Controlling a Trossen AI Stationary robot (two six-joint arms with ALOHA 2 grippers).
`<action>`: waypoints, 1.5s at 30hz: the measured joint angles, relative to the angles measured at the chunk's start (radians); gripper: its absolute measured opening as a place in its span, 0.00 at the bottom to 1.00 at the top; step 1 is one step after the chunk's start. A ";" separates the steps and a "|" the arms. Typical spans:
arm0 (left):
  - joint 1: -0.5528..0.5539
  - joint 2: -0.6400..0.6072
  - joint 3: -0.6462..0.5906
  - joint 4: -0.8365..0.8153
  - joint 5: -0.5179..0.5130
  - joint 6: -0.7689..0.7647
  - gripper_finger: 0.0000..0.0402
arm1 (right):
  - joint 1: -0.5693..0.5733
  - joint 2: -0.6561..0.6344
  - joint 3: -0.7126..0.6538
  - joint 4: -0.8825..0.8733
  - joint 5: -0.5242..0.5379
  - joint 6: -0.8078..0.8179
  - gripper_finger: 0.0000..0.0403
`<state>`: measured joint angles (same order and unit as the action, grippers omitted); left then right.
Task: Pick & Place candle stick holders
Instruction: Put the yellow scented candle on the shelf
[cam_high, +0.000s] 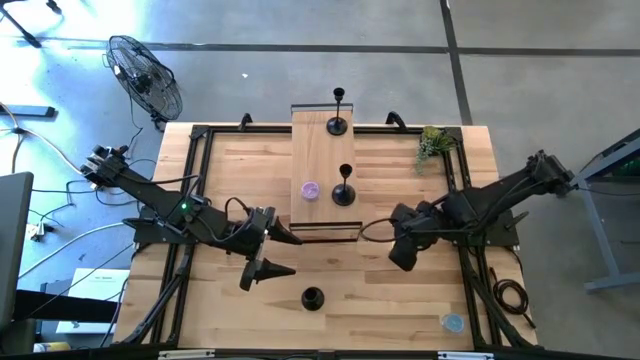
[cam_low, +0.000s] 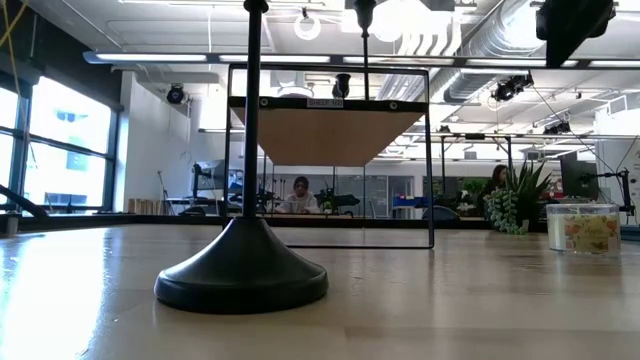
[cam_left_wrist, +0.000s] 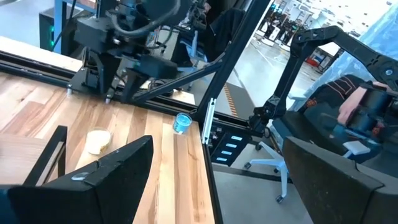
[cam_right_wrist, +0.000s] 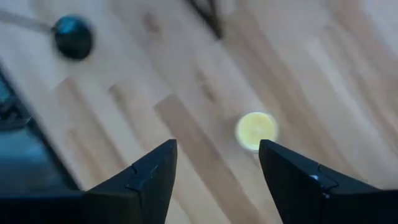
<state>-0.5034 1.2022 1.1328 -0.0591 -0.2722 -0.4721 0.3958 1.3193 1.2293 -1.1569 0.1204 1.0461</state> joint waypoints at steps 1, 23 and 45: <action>0.000 0.000 0.000 -0.005 0.000 0.000 0.87 | -0.007 0.000 0.000 -0.015 0.005 0.023 0.56; 0.000 0.000 0.000 0.010 -0.019 0.049 0.87 | 0.021 0.177 -0.002 -0.103 -0.080 -0.143 0.57; 0.000 0.000 0.000 0.057 -0.038 0.078 0.87 | 0.033 0.158 0.000 -0.109 -0.055 -0.195 0.71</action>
<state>-0.5030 1.2022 1.1324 -0.0023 -0.3103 -0.3938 0.4286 1.4769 1.2292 -1.2658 0.0654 0.8511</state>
